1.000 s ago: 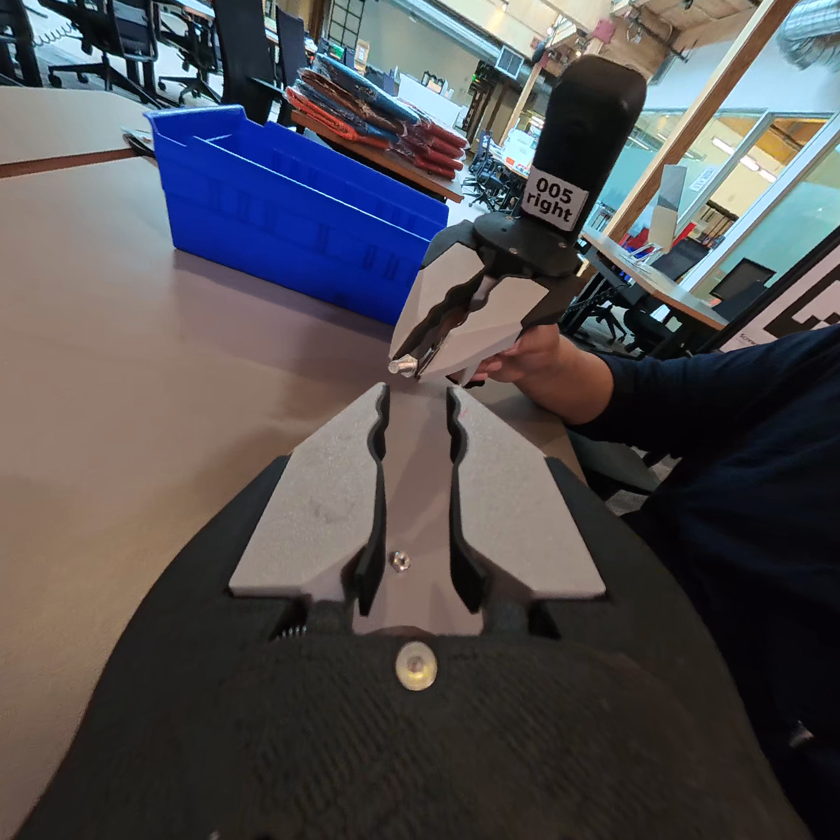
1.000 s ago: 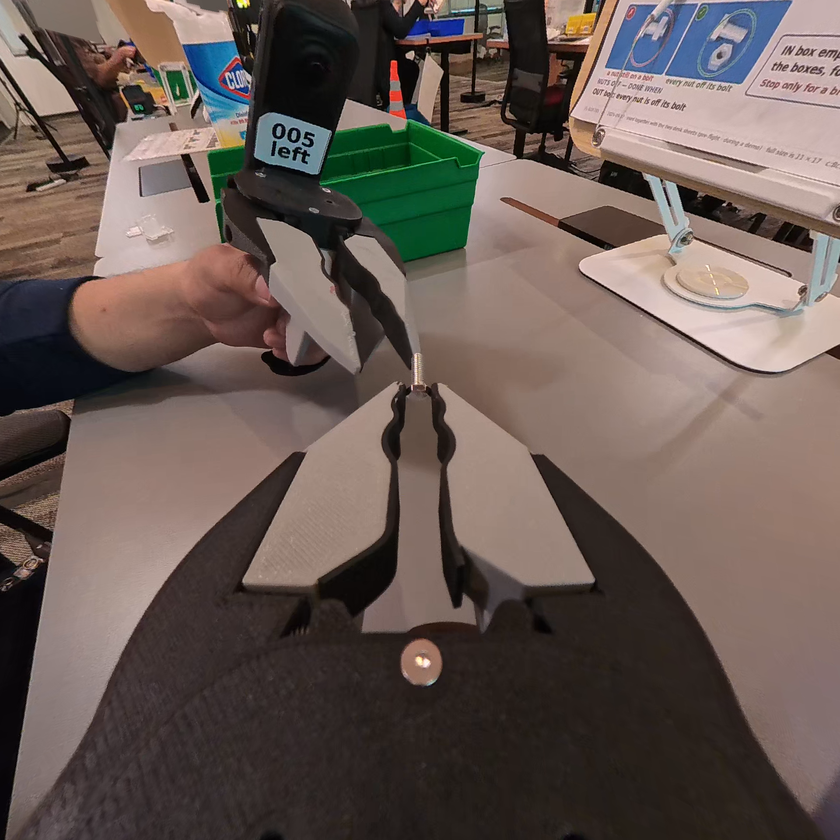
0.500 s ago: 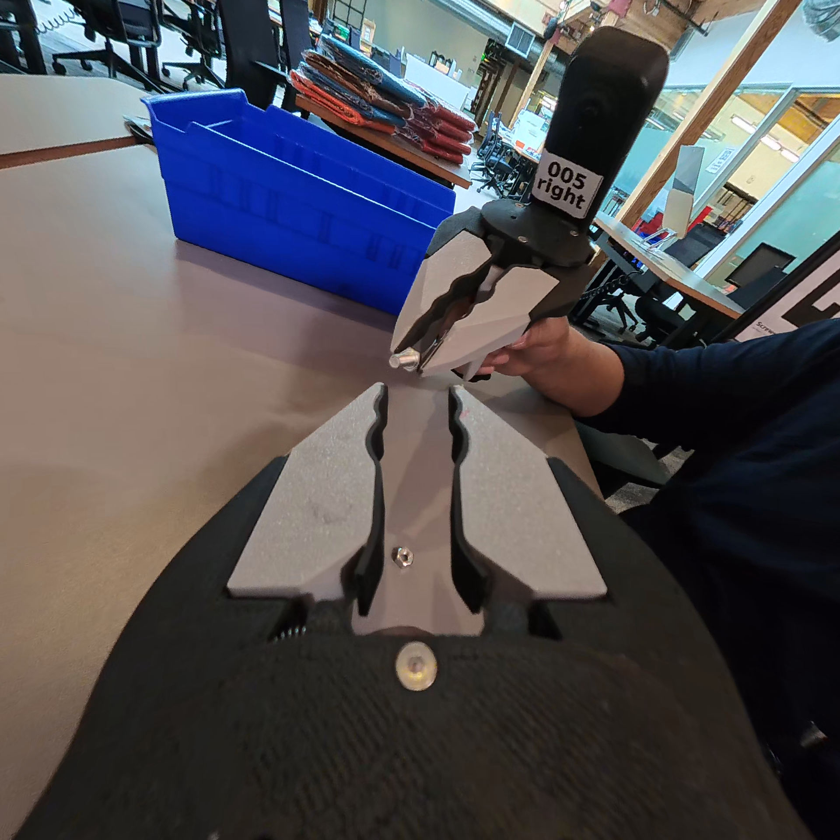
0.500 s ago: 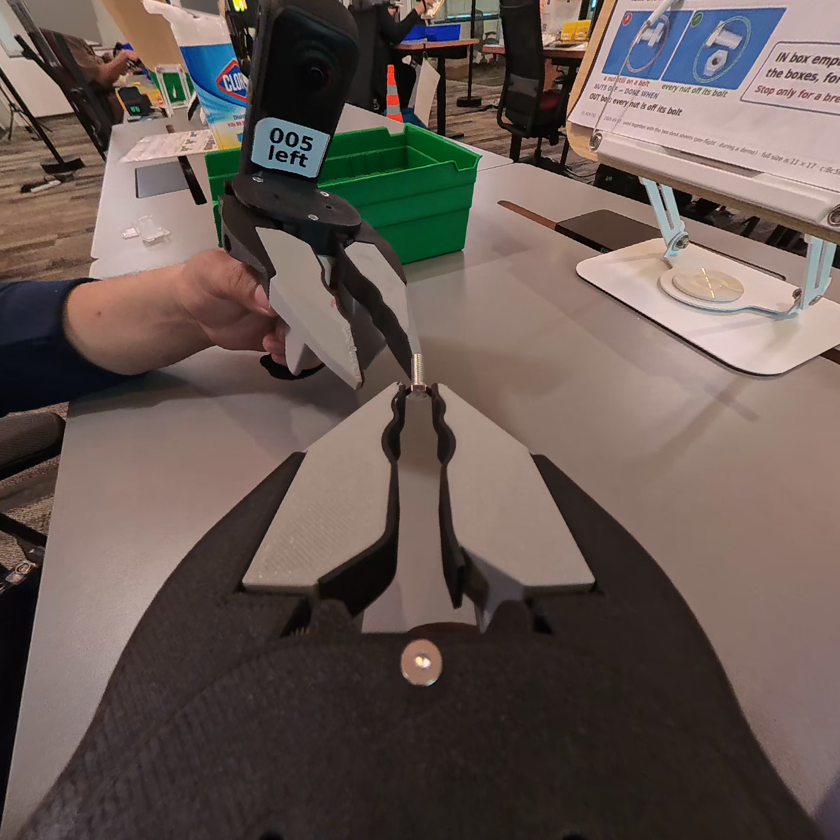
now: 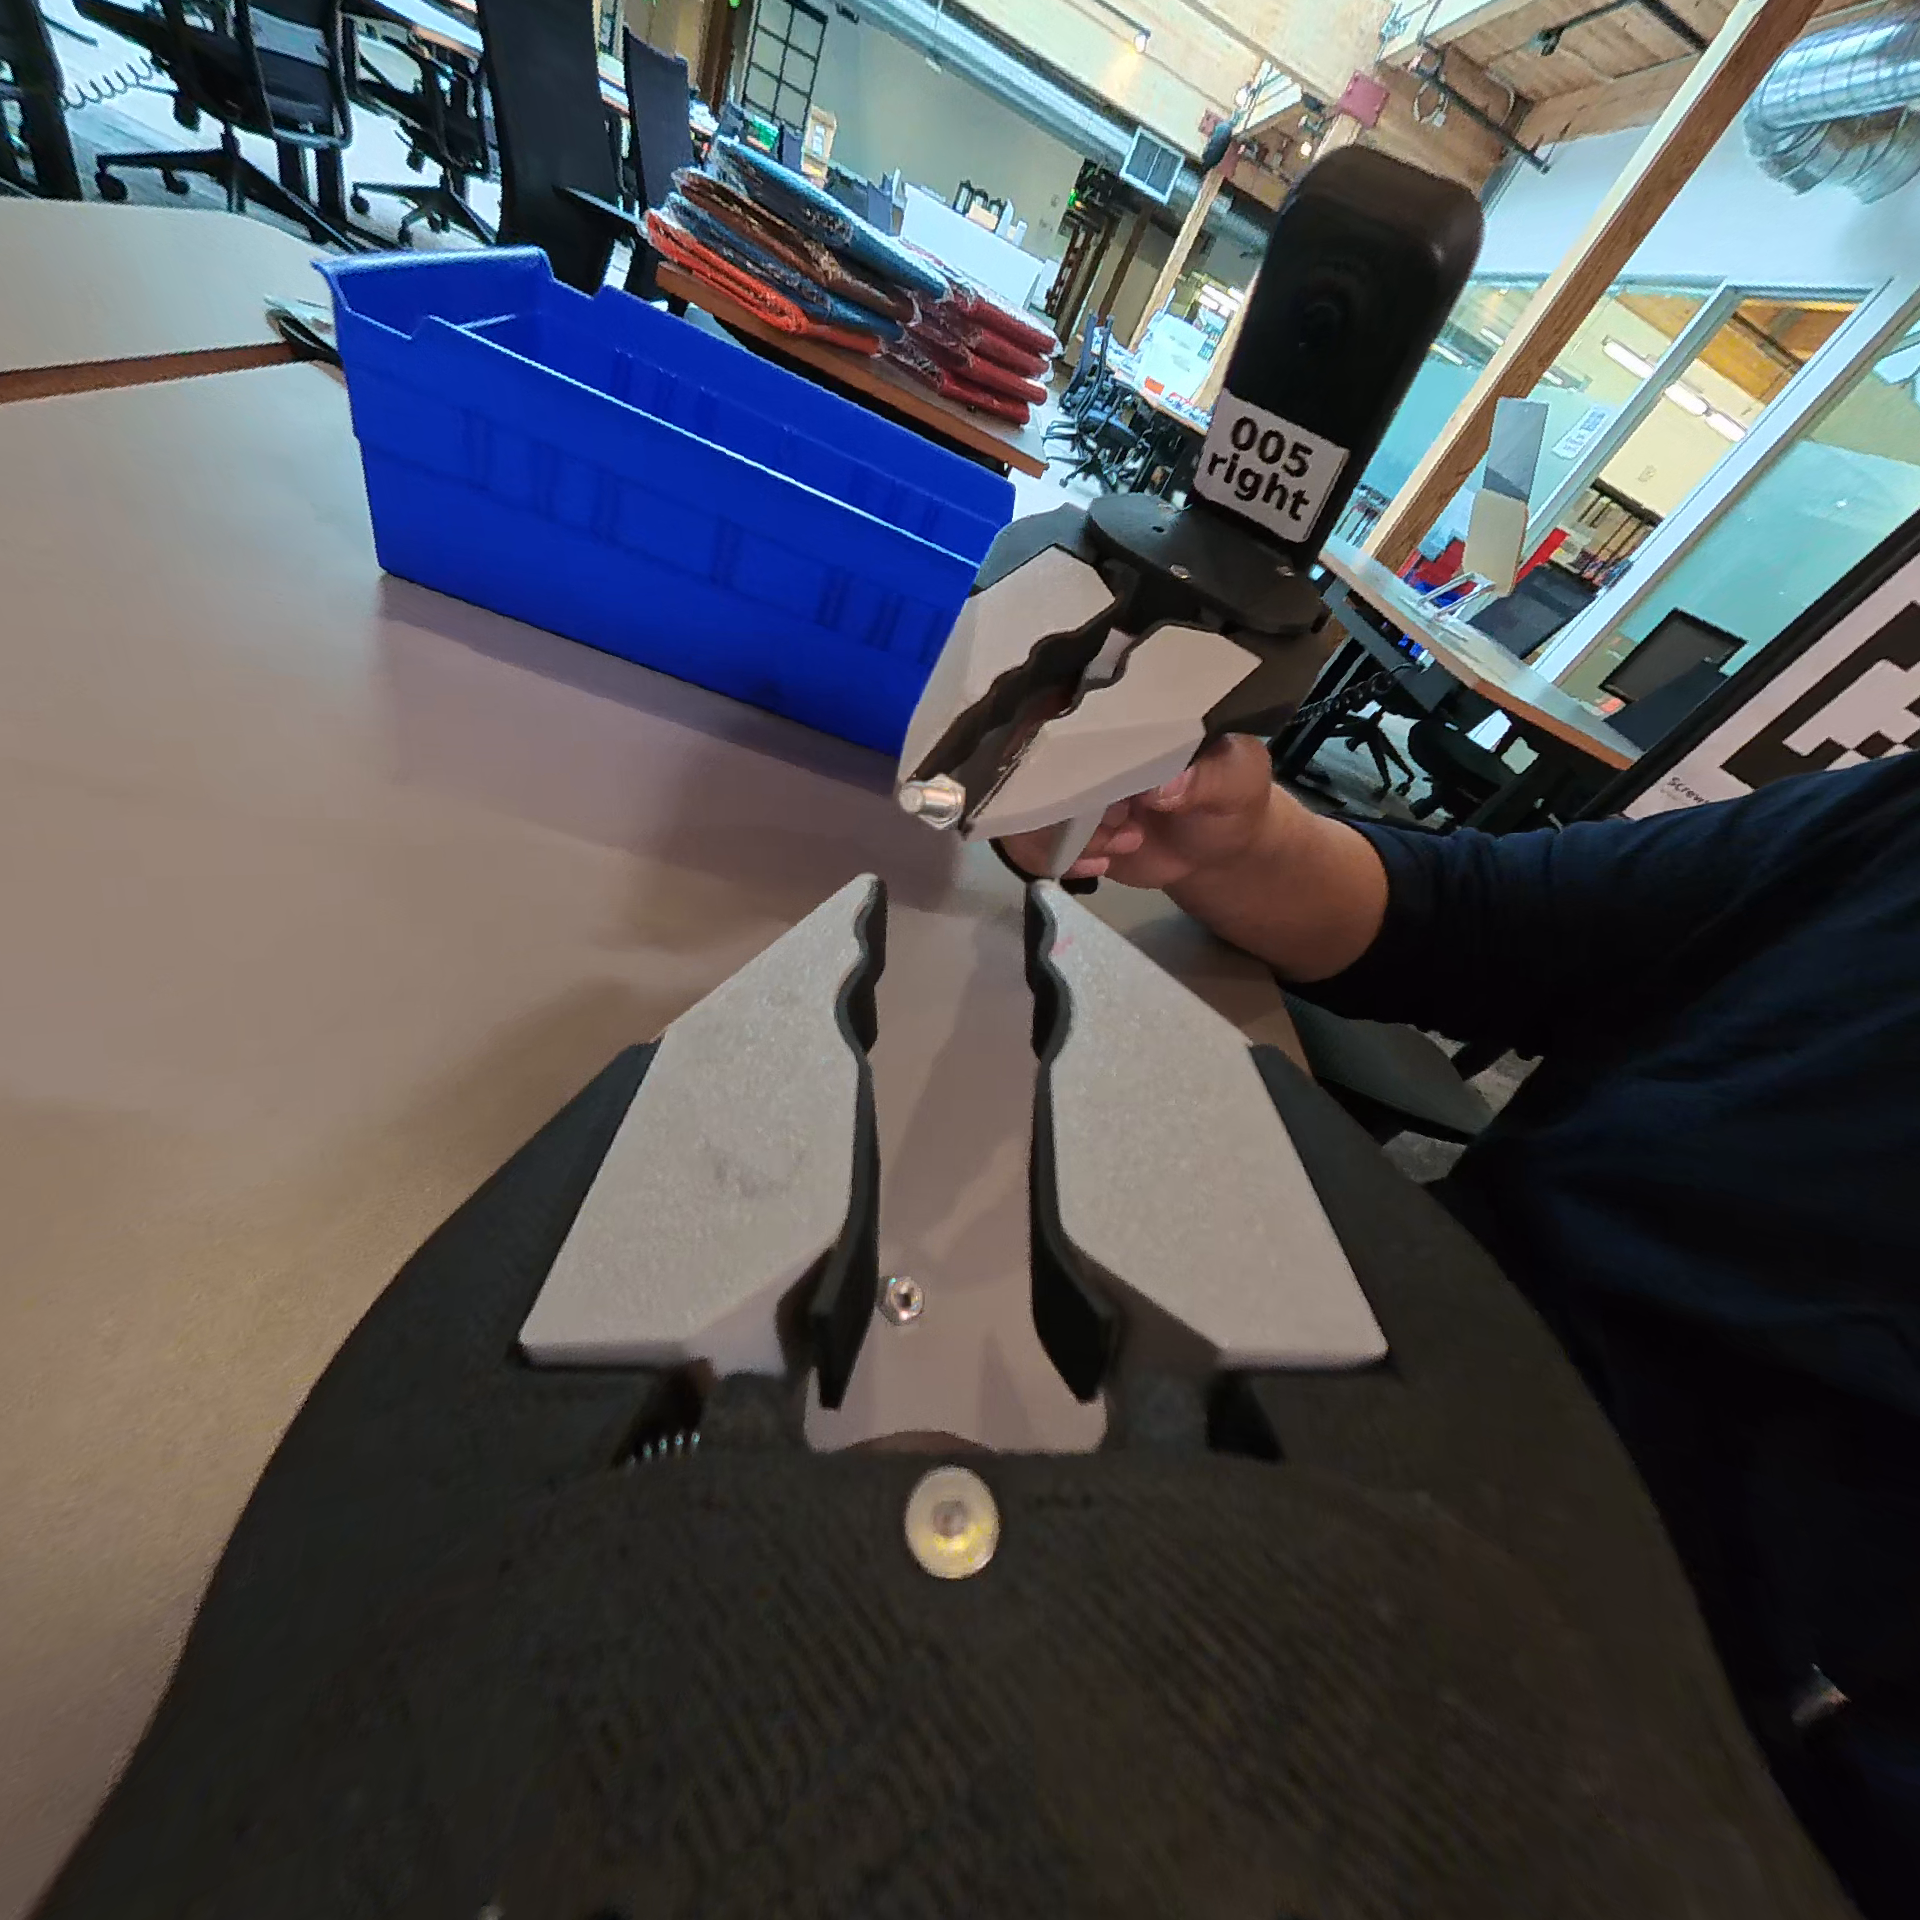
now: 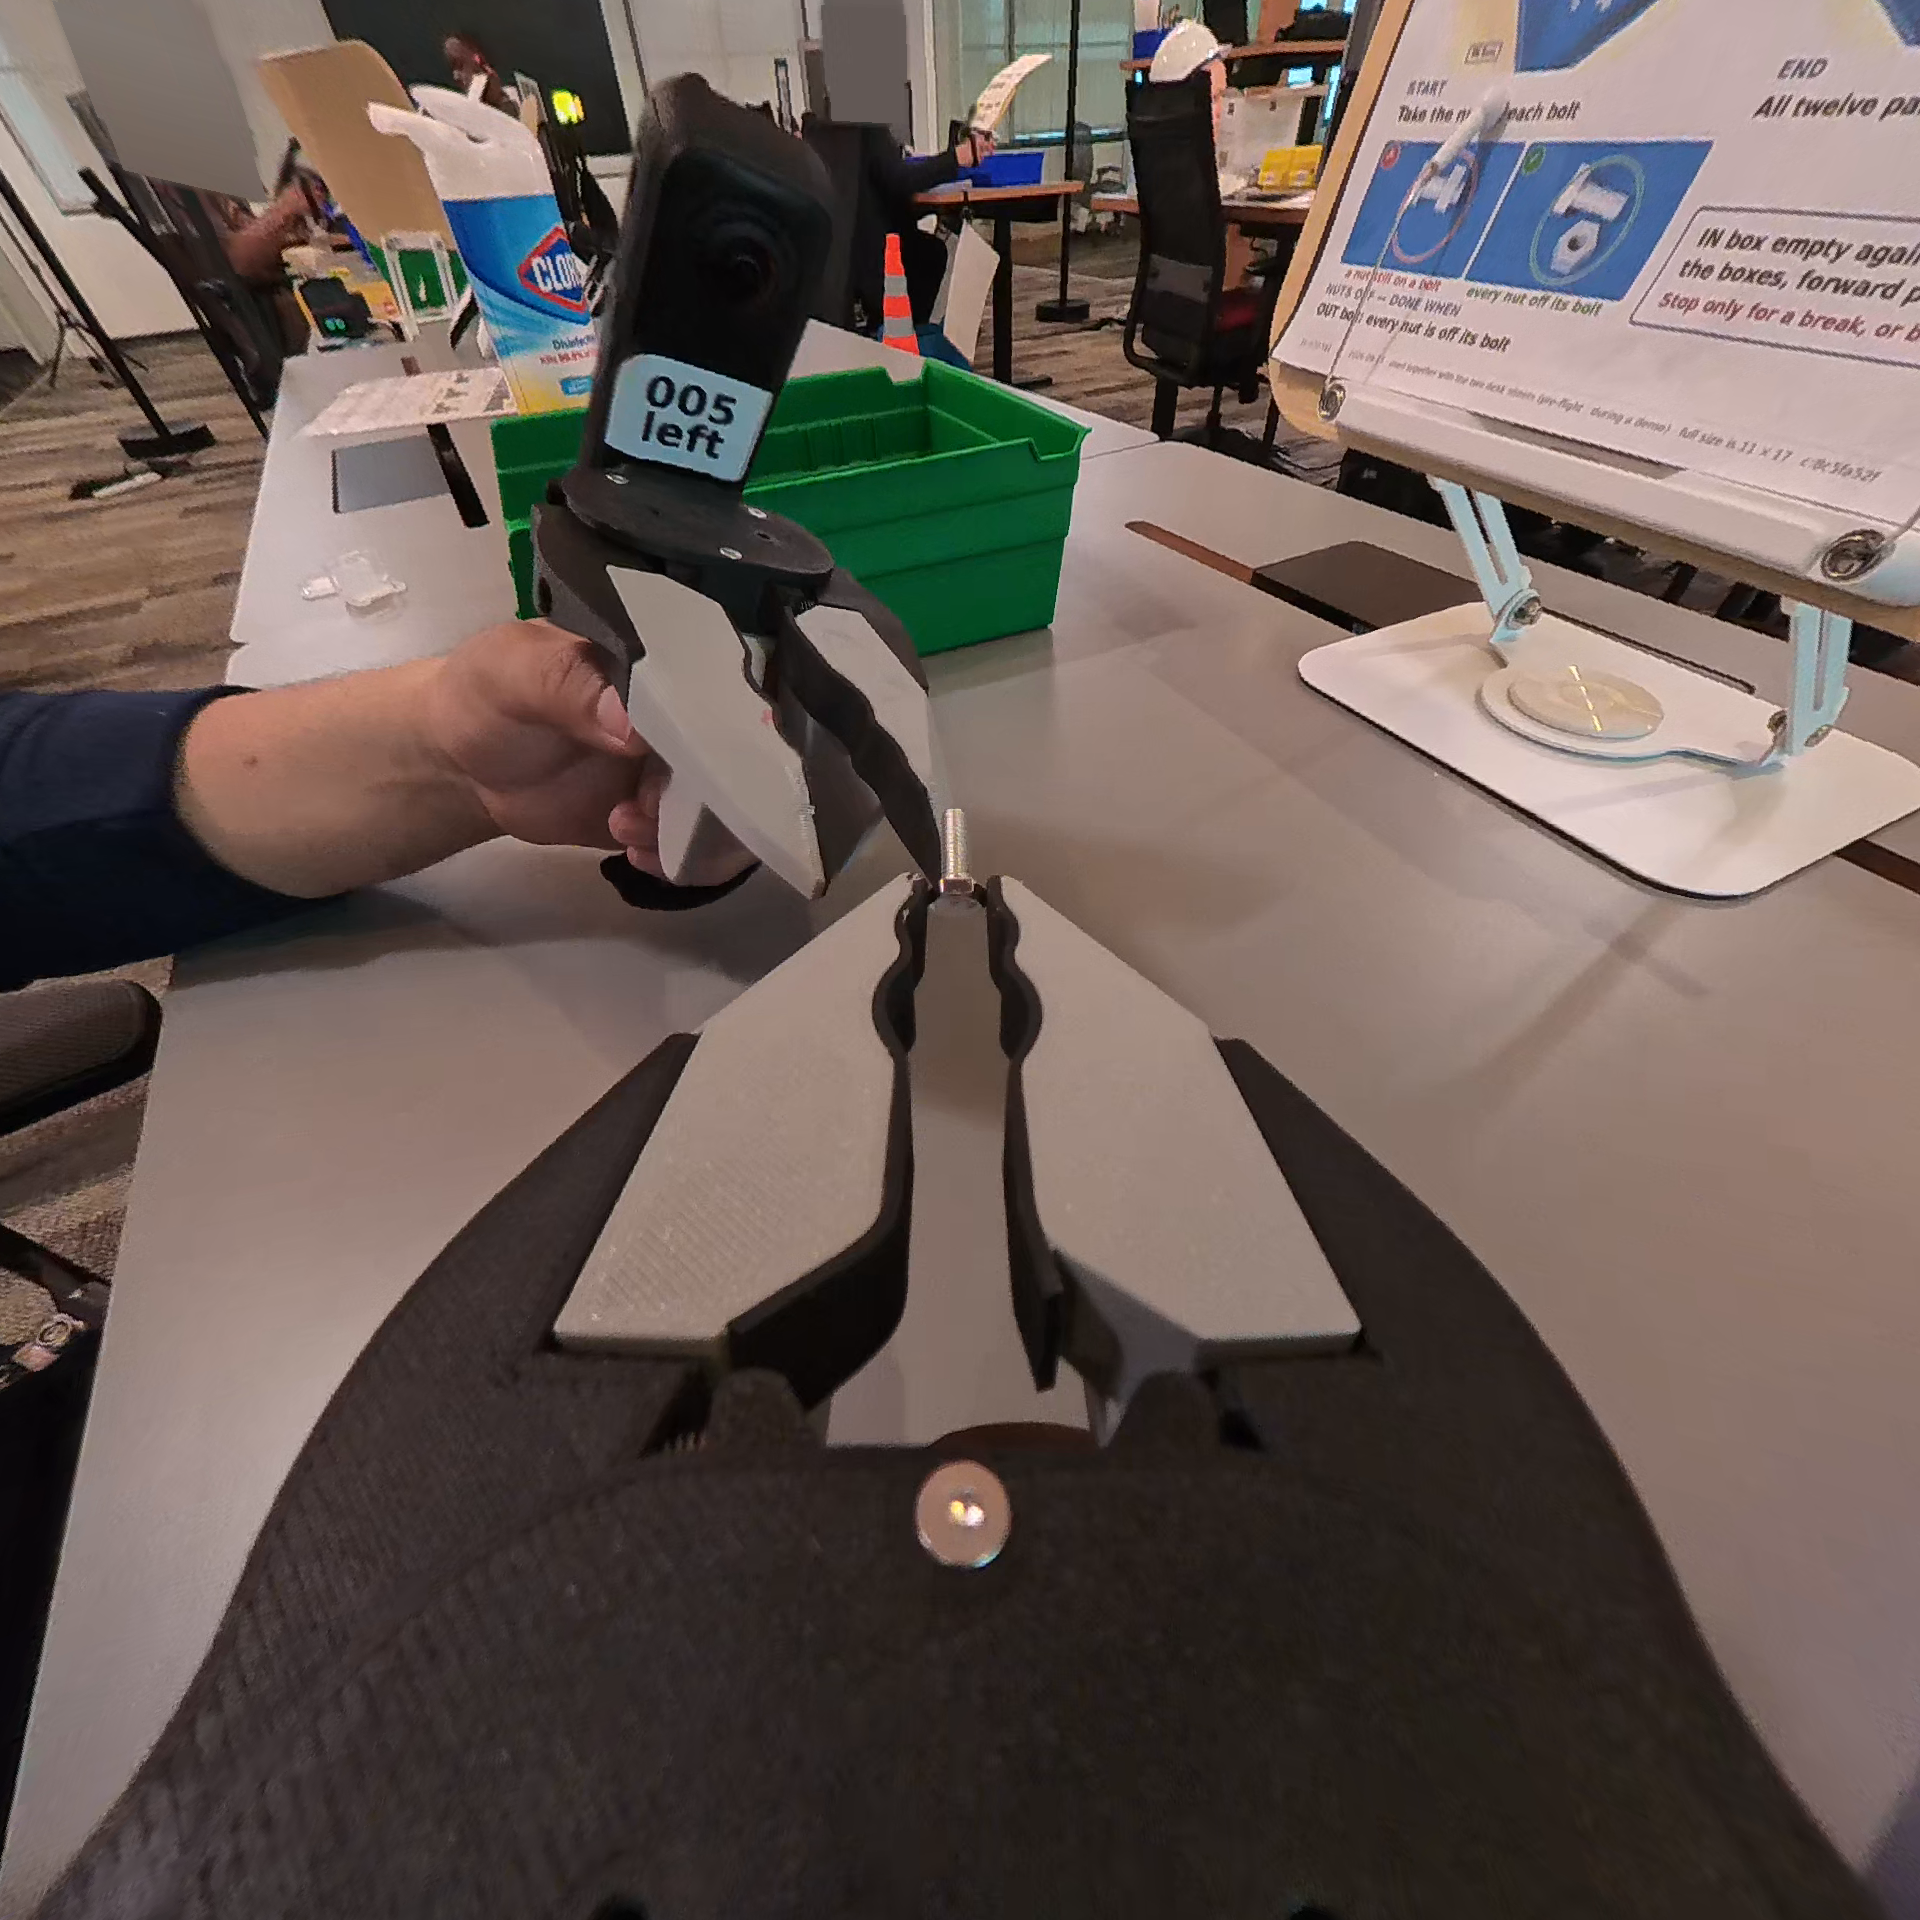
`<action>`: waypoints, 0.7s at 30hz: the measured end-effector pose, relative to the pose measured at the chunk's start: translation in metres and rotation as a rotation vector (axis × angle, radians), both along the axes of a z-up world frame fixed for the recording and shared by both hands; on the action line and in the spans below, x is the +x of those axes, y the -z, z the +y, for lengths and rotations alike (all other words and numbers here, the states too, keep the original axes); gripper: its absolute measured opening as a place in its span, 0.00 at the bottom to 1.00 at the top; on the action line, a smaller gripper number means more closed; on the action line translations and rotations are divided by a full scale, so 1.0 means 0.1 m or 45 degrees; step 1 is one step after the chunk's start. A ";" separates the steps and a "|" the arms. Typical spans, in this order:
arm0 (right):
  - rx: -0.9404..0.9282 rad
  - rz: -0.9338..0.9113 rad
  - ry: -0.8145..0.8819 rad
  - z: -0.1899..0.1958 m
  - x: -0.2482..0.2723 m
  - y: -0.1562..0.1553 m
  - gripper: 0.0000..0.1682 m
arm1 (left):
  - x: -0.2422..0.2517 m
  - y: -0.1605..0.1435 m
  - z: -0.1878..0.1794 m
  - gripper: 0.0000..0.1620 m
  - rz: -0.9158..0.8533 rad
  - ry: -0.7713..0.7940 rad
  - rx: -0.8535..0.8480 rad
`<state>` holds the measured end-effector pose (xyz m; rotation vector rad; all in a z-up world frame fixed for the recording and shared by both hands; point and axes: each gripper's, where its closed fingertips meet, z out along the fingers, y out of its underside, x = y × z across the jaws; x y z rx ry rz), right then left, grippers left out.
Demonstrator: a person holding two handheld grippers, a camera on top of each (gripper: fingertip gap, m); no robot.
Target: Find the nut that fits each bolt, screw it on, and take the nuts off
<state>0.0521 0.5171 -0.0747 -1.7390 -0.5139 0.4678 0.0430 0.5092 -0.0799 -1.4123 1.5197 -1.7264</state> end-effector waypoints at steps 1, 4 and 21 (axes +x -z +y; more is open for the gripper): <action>0.010 0.003 -0.002 0.00 0.00 -0.01 0.05 | 0.00 -0.01 0.00 0.15 -0.005 0.001 -0.010; 0.029 0.005 -0.013 -0.02 -0.02 -0.04 0.05 | 0.00 -0.03 0.00 0.15 -0.019 0.002 -0.033; 0.061 -0.026 -0.070 -0.06 -0.12 -0.04 0.05 | -0.02 -0.20 -0.01 0.09 -0.121 0.029 -0.173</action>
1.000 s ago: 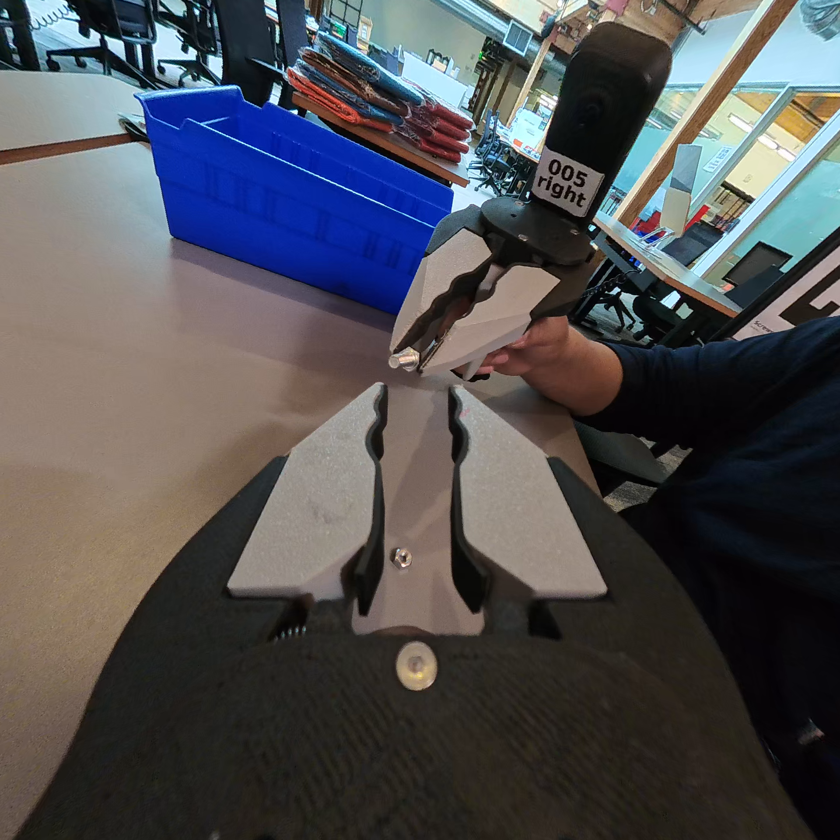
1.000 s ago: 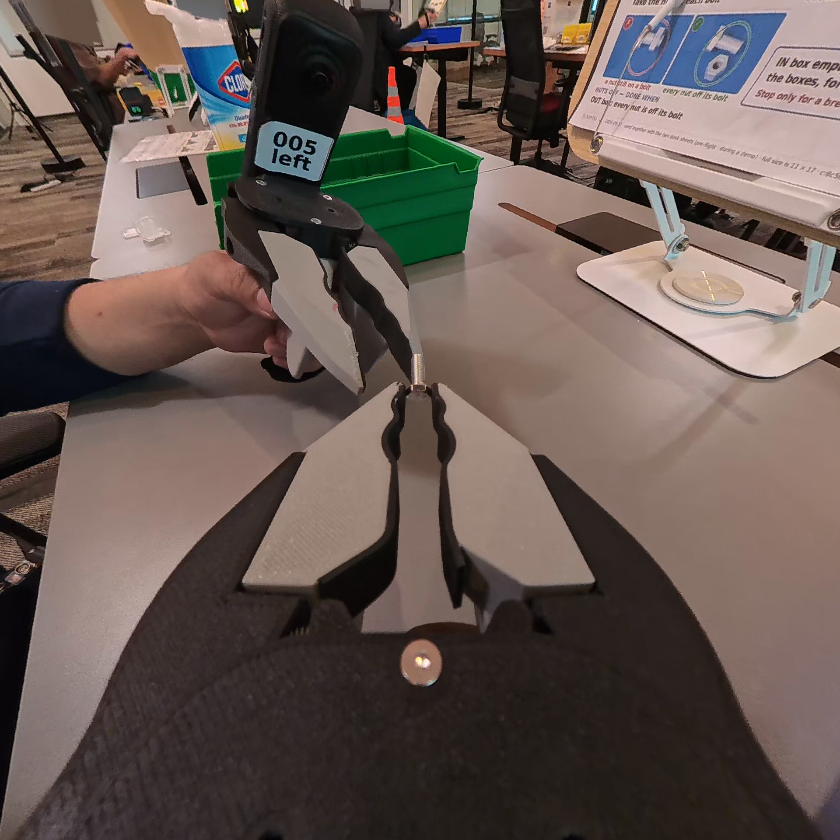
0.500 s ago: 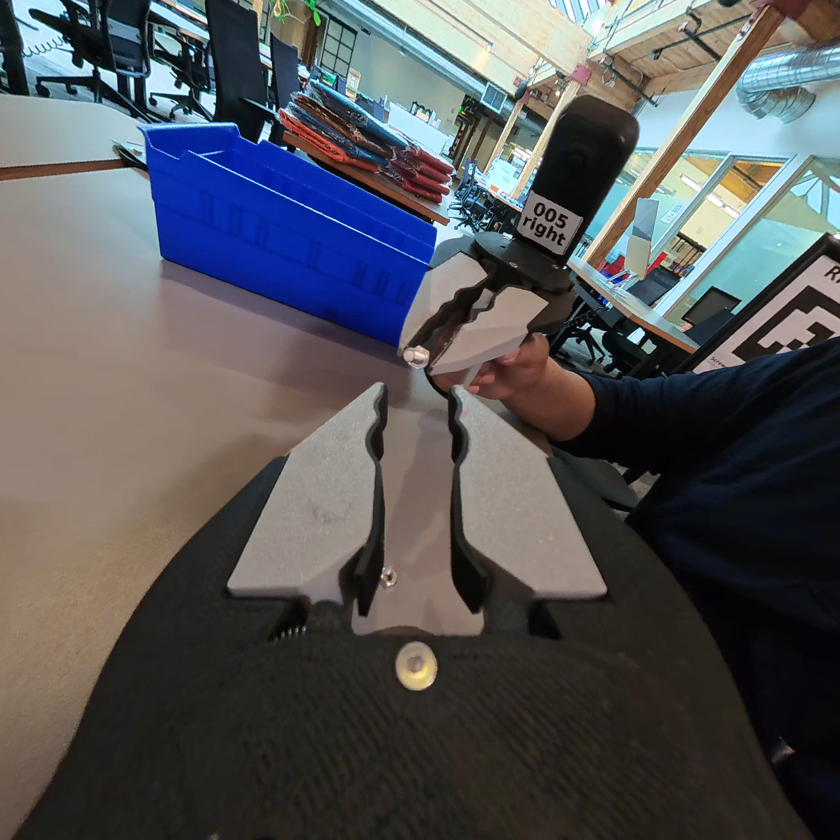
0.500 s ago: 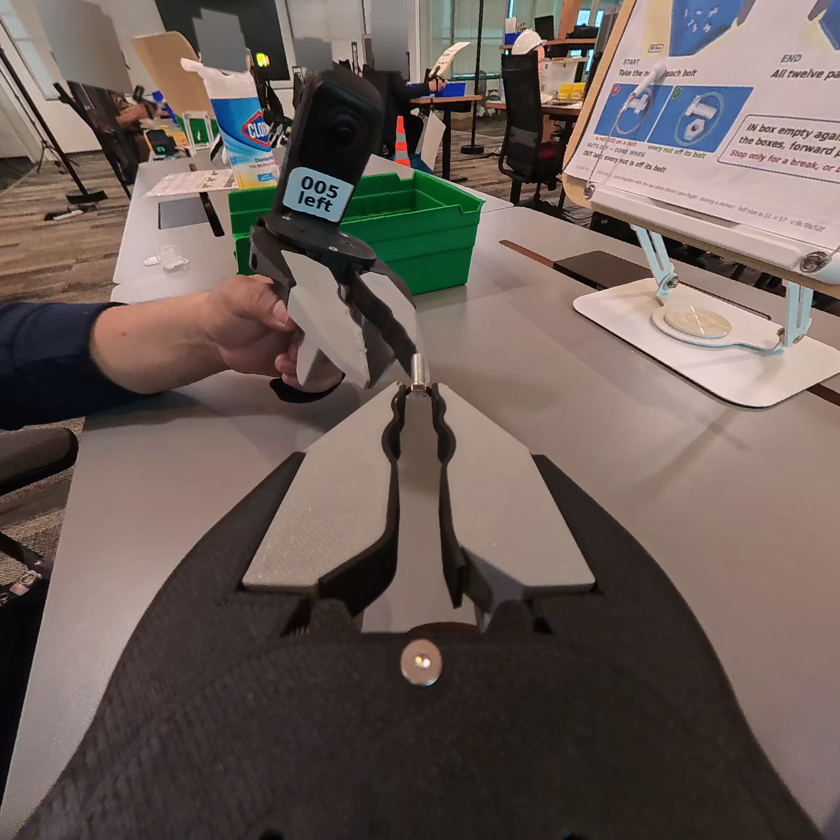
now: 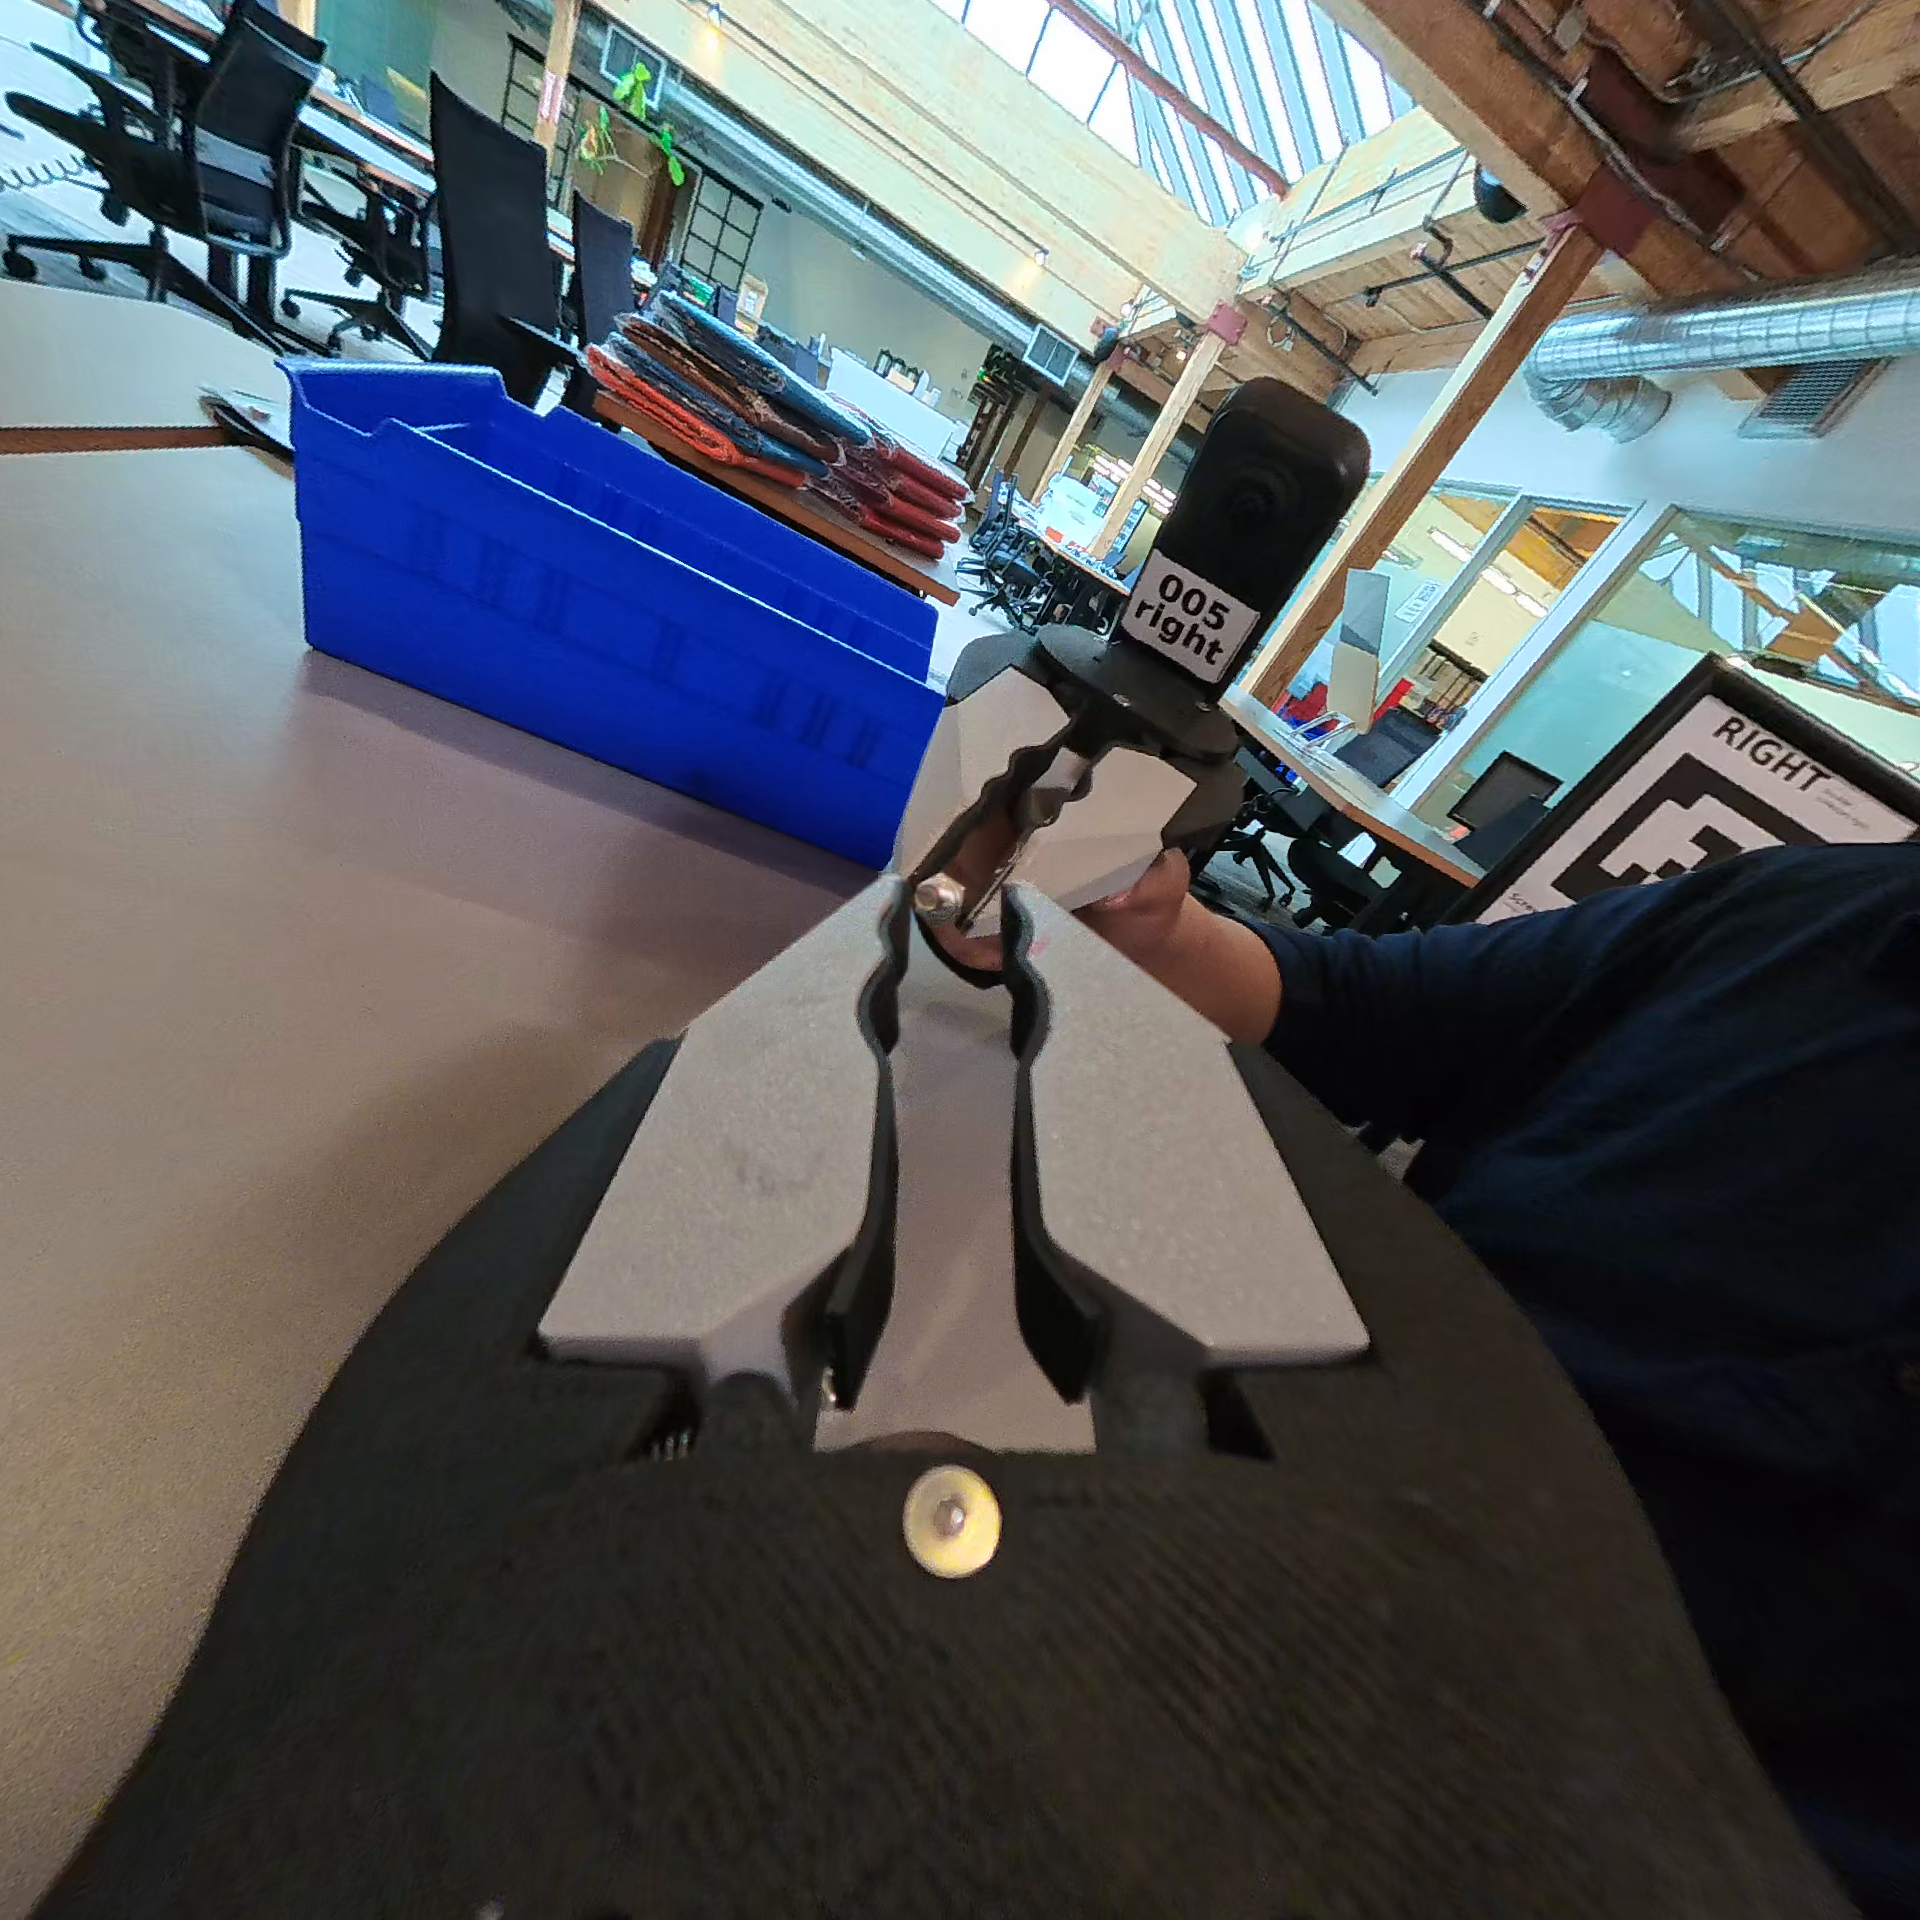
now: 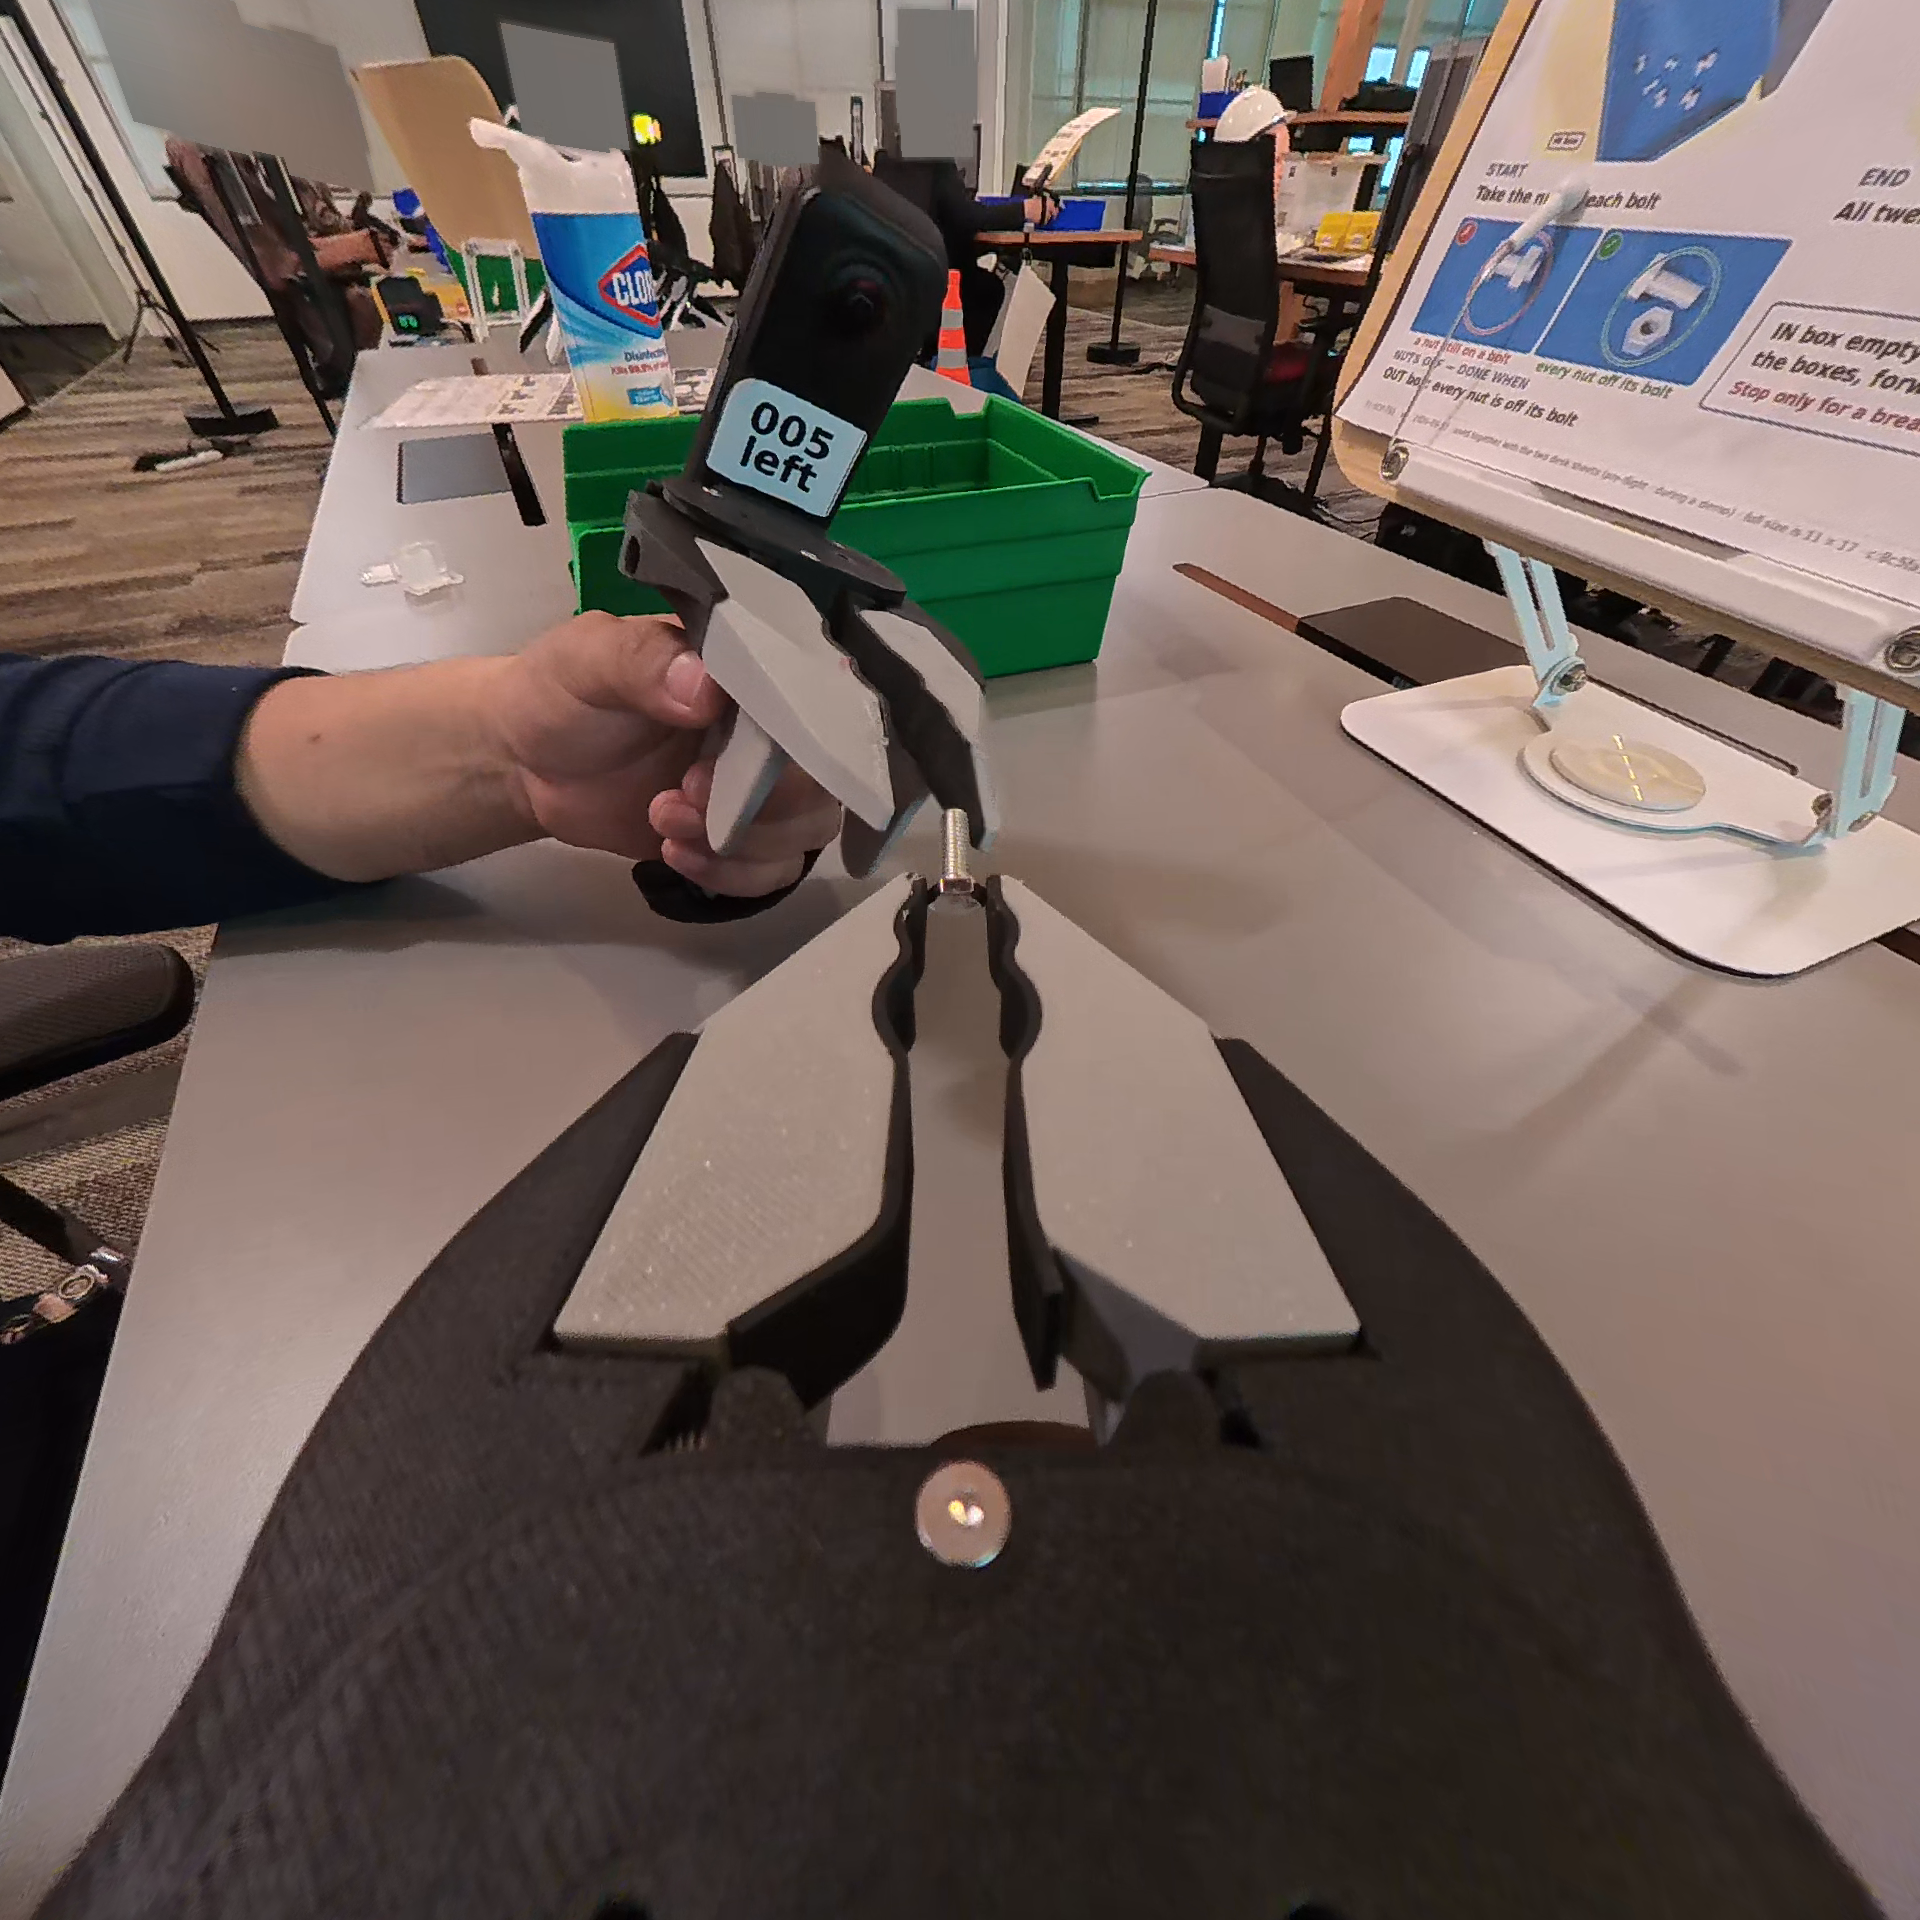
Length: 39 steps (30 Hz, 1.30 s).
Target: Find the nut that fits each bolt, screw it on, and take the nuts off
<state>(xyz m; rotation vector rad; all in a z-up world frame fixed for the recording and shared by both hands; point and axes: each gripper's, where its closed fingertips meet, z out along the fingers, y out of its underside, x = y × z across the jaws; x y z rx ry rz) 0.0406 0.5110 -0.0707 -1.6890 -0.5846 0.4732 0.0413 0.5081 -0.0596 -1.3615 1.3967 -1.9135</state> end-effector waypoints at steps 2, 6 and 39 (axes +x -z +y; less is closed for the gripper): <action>0.002 0.002 -0.008 0.00 -0.01 0.00 0.05 | 0.00 0.01 0.01 0.04 0.004 -0.017 0.019; -0.002 0.000 -0.015 -0.01 -0.03 0.01 0.05 | 0.00 0.01 0.02 0.02 0.002 -0.034 0.057; -0.063 -0.067 -0.053 0.01 -0.12 0.16 0.04 | -0.01 0.07 -0.08 0.05 0.051 -0.017 0.223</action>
